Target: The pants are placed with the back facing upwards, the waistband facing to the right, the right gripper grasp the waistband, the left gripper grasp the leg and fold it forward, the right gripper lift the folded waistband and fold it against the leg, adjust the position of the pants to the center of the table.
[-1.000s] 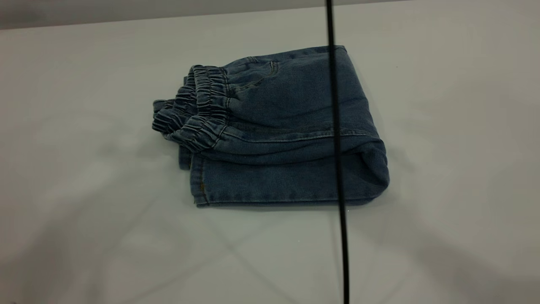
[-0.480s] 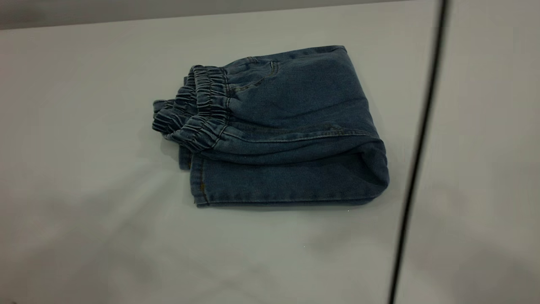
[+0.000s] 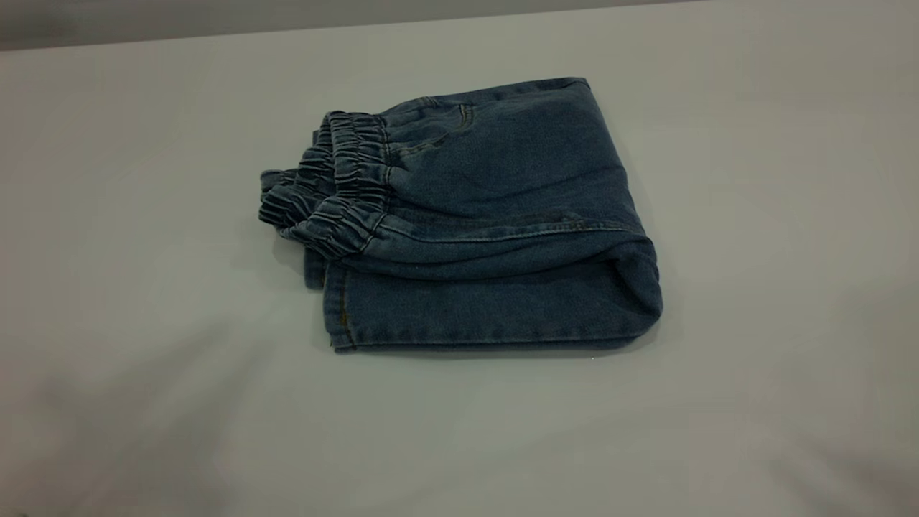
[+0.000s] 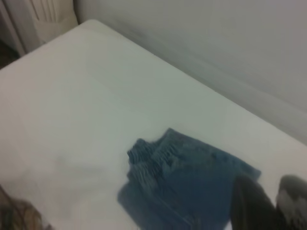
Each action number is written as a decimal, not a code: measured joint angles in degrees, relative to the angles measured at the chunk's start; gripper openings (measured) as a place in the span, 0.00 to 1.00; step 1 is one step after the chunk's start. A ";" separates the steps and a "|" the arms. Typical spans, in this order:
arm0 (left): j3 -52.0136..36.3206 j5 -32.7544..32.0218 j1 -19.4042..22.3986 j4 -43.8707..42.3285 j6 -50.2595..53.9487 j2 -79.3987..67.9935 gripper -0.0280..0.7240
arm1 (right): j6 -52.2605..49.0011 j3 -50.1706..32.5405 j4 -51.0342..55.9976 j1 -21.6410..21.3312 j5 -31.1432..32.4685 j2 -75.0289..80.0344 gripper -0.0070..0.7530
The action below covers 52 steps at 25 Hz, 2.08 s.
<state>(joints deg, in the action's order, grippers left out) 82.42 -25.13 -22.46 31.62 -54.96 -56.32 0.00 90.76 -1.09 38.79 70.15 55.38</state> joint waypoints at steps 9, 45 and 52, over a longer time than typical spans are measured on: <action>0.00 -0.25 0.00 0.38 0.00 2.04 0.44 | 3.38 -26.92 5.83 0.00 -7.87 -23.63 0.13; -25.20 -22.43 -0.04 -4.07 14.16 30.72 0.44 | 2.49 -60.74 7.23 -9.38 -8.07 -53.07 0.16; -26.71 -34.42 -0.04 -16.27 30.12 32.81 0.41 | 2.49 -60.74 7.18 -25.14 -8.07 -53.07 0.17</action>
<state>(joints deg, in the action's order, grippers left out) 55.70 -59.55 -22.51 15.35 -24.84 -23.51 2.49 30.02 6.09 13.65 62.09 2.31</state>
